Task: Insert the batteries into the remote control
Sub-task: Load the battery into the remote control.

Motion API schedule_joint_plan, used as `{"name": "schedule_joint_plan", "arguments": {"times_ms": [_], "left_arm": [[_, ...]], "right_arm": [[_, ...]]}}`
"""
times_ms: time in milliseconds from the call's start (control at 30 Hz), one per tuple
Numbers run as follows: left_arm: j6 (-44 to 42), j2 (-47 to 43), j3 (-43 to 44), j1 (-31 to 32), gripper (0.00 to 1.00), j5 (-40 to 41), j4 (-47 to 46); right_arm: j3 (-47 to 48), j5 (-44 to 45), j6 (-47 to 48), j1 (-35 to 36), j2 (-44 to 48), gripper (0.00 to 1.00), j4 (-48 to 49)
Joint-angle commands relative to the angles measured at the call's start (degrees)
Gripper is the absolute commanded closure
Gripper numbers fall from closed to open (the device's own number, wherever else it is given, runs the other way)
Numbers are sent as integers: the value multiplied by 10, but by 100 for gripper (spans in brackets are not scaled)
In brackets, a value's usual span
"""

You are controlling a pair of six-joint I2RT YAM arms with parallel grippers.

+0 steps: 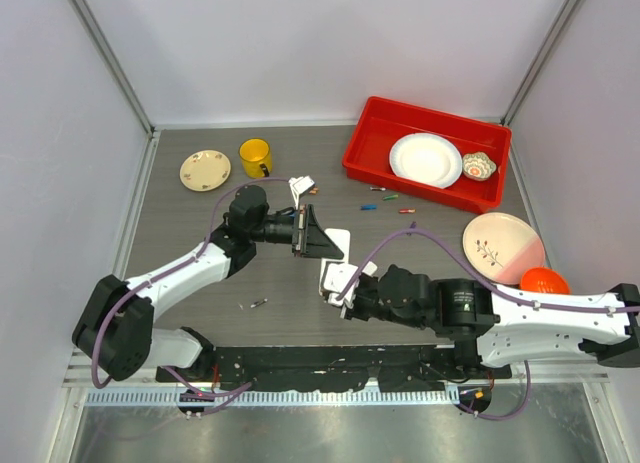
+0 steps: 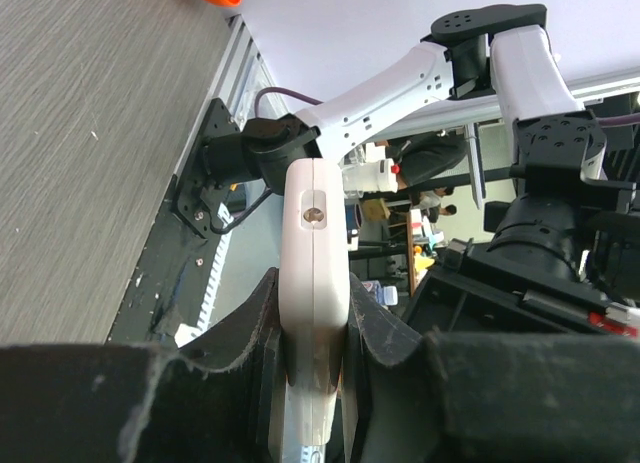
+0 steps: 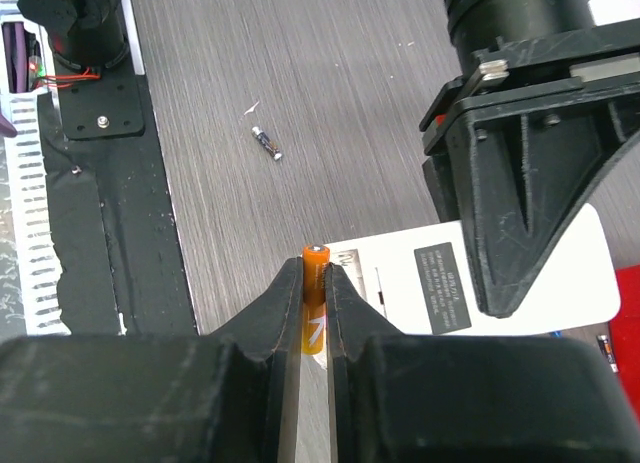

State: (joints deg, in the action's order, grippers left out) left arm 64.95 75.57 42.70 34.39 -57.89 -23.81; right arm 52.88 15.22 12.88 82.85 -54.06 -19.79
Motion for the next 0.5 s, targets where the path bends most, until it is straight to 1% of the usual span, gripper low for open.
{"name": "schedule_joint_plan", "arguments": {"times_ms": [0,267,467], "left_arm": [[15,-22,-1,1,100,-17,-40],[17,-25,0,5,100,-20,-42],[15,-22,-5,8,100,-20,-45]], "right_arm": [[-9,-4,-8,4,-7,99,45],[-21,4,-1,5,-9,99,56],[-13,13,5,4,-2,99,79]]}}
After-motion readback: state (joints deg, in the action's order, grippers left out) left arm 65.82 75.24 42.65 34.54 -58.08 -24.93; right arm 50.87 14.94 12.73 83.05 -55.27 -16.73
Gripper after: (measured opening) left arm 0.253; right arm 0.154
